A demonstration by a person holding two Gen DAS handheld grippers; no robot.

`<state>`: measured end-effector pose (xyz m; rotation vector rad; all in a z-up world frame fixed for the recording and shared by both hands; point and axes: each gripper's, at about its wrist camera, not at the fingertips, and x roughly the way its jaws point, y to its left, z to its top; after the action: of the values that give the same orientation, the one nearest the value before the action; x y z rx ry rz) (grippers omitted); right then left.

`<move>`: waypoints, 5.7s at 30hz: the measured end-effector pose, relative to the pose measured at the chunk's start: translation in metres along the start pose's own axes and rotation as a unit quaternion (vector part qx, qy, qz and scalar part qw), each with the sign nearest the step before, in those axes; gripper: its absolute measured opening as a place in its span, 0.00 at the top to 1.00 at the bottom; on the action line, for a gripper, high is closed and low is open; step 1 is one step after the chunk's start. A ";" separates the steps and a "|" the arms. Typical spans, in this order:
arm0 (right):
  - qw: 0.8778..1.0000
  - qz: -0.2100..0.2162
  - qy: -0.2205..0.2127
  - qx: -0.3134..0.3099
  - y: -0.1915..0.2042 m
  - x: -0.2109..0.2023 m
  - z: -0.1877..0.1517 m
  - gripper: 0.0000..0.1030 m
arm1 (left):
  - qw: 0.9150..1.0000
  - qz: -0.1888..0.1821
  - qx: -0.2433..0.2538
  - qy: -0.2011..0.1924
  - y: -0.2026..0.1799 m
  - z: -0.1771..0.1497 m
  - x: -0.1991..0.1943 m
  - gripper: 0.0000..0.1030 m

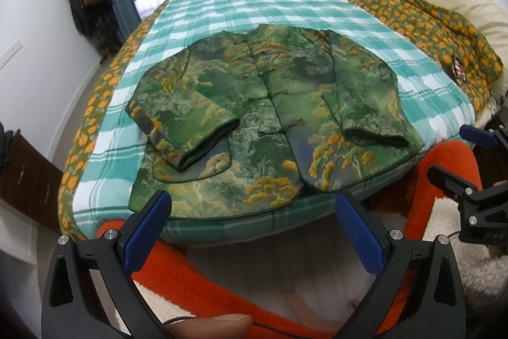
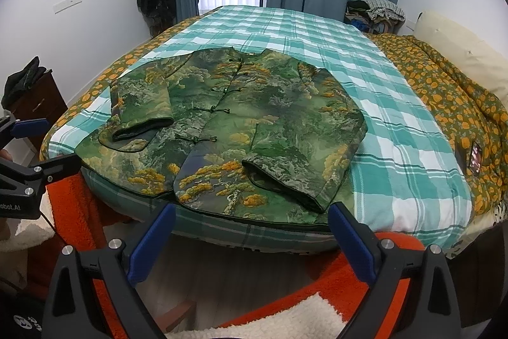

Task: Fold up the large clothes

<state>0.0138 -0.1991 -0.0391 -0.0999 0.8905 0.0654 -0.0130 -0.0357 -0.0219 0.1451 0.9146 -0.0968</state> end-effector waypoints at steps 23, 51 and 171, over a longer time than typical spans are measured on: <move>0.991 0.063 0.052 -0.105 -0.036 0.161 0.025 0.02 | 1.000 0.008 -0.012 0.010 0.009 0.000 -0.001 0.01; 0.948 -0.285 -0.120 0.079 -0.265 -0.009 0.082 0.45 | 0.995 0.093 0.016 0.032 0.090 0.037 0.081 0.01; 0.993 -0.084 -0.015 0.085 -0.117 0.075 0.000 0.23 | 0.992 0.051 -0.034 -0.107 0.129 0.066 0.089 0.00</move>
<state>0.0725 -0.3145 -0.0905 -0.0141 0.8508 -0.1649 0.1114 0.0784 -0.0417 0.1152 0.6949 0.0149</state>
